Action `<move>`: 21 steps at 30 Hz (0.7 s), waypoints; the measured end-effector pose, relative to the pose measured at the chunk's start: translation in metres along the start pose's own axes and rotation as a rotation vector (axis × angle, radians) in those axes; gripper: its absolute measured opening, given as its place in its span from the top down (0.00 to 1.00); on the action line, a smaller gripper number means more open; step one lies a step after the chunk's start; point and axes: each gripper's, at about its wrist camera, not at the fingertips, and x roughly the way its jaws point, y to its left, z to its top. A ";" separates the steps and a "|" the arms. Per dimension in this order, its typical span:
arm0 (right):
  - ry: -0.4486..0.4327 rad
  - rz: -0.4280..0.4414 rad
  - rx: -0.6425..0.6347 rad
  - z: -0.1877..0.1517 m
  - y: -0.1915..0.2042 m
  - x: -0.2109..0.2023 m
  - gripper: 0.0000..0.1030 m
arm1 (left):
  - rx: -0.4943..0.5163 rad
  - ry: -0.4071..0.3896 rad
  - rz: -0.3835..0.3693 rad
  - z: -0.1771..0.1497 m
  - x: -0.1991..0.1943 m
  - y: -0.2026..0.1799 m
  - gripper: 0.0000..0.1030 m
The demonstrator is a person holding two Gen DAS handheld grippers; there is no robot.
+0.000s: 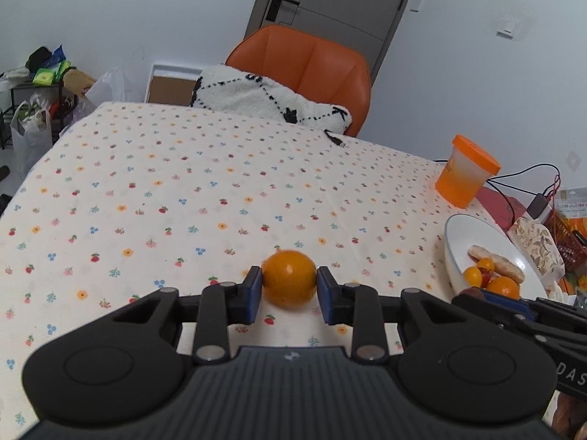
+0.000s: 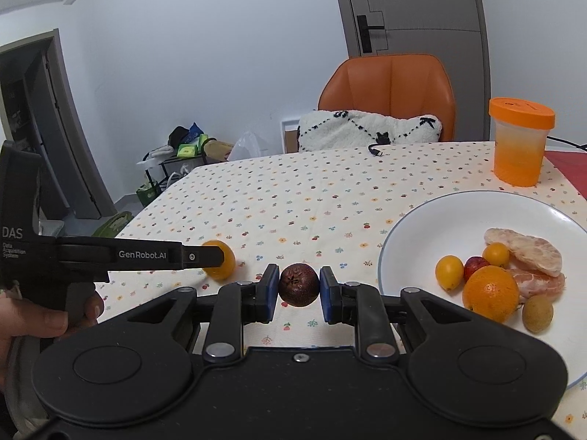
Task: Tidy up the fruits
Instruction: 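Grasp the dark shriveled plum with the right tool while the left tool grasps the large orange, then carry the plum onto the white plate and open the right tool while the left tool releases the orange there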
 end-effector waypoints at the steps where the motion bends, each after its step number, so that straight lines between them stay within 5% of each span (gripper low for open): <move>1: -0.005 0.003 0.002 0.000 -0.001 -0.002 0.79 | 0.005 -0.003 -0.001 0.000 -0.002 -0.002 0.76; 3: -0.013 0.006 0.004 0.000 -0.003 -0.005 0.79 | 0.007 -0.011 -0.011 0.001 -0.006 -0.007 0.87; 11: -0.033 -0.002 0.021 0.000 -0.012 -0.015 0.79 | 0.029 0.001 0.006 0.002 -0.005 -0.020 0.87; 14: -0.031 -0.008 0.028 -0.001 -0.015 -0.015 0.79 | 0.034 -0.009 0.031 0.002 -0.005 -0.020 0.79; 18: -0.023 -0.013 0.037 -0.003 -0.019 -0.012 0.79 | 0.036 -0.025 0.008 0.003 -0.005 -0.022 0.43; 21: -0.023 -0.013 0.039 -0.002 -0.021 -0.011 0.79 | 0.048 -0.033 0.020 0.002 0.000 -0.023 0.41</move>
